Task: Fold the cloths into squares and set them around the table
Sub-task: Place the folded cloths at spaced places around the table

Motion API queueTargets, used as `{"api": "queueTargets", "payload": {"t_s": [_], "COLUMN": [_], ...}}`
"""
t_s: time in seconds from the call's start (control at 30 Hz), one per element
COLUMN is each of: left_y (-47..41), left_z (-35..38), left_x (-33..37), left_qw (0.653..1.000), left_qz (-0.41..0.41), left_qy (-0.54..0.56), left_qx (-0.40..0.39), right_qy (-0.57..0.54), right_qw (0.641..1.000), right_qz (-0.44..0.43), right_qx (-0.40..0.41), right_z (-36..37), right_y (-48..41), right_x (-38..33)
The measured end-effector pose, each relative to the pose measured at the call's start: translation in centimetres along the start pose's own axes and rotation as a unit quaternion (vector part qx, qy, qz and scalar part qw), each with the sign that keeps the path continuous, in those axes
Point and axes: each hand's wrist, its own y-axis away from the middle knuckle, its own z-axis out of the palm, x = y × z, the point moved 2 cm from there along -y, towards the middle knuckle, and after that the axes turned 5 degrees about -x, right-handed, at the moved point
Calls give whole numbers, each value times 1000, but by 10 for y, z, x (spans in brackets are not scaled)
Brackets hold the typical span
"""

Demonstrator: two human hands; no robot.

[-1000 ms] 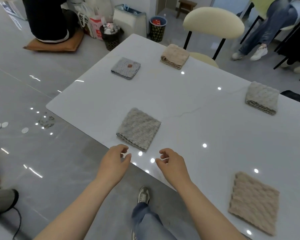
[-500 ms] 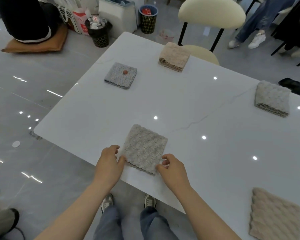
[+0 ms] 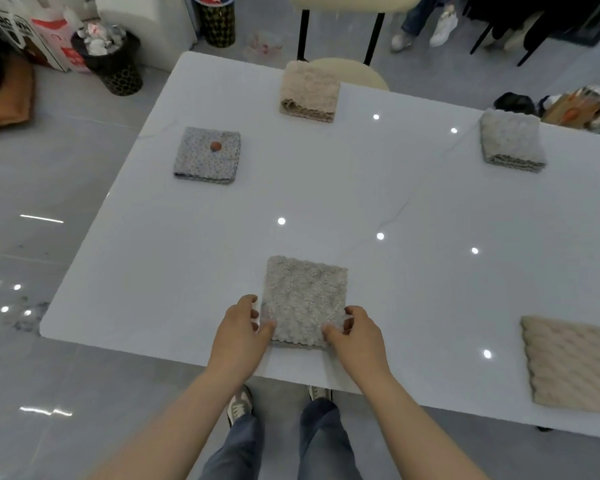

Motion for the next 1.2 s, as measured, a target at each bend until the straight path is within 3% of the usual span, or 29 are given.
{"api": "queueTargets", "payload": {"t_s": [0.2, 1.2], "left_y": [-9, 3], "left_z": [1, 26], "left_x": [-3, 8], "left_qw": [997, 994], "left_qz": [74, 93], "left_qy": [-19, -32], "left_qx": [-20, -38], "right_qy": [-42, -51], "right_qw": [999, 996], "right_qz": [12, 14], "right_qx": [23, 68], "right_z": [9, -4], "right_y": [-1, 9], "right_x": [6, 34]}}
